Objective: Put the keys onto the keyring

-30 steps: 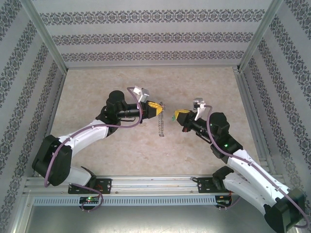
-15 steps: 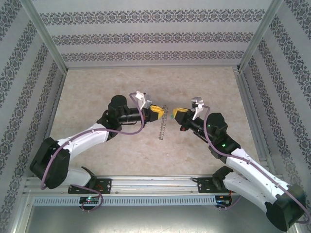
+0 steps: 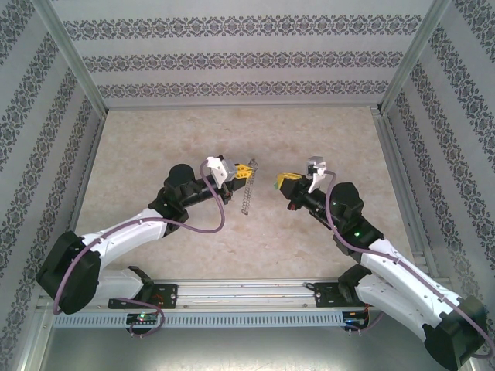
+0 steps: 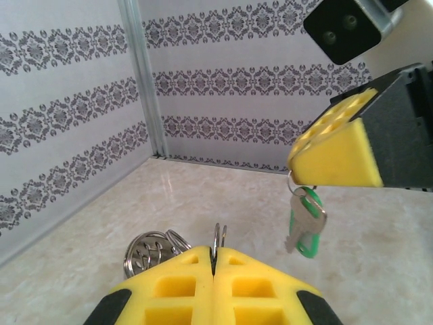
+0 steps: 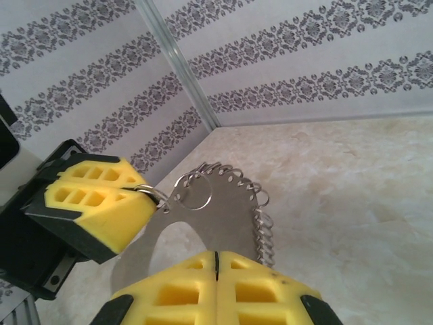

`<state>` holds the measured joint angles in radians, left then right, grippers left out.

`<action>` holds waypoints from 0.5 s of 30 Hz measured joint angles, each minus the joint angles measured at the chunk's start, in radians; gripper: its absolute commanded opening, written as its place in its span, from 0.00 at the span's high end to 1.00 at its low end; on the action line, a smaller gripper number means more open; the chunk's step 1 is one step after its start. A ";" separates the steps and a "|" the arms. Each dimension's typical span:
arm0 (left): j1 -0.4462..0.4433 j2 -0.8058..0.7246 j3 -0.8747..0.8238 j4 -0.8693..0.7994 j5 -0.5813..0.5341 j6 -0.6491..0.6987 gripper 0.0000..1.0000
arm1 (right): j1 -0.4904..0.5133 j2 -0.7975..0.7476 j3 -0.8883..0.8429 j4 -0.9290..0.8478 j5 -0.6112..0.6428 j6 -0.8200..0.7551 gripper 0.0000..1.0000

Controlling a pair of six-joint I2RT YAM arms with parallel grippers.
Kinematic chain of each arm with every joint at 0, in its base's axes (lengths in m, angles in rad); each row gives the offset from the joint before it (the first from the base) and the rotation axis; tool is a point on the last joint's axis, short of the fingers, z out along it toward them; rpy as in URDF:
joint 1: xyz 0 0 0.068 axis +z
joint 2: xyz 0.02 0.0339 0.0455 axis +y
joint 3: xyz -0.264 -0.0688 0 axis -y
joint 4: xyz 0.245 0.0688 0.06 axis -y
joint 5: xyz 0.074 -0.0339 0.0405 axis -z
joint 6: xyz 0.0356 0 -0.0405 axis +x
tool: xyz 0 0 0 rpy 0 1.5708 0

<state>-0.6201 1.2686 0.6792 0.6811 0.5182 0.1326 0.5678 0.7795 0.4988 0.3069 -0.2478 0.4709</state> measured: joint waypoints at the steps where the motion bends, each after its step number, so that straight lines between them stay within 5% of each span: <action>1: -0.002 0.000 0.000 0.000 0.000 0.003 1.00 | 0.000 0.000 0.000 0.002 -0.009 0.000 1.00; 15: -0.014 0.000 0.058 -0.128 0.023 -0.009 1.00 | 0.057 0.093 0.046 0.032 -0.083 -0.031 1.00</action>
<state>-0.6342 1.2686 0.7372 0.5529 0.5415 0.1238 0.6247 0.8730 0.5449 0.3386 -0.3305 0.4404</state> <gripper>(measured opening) 0.050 0.056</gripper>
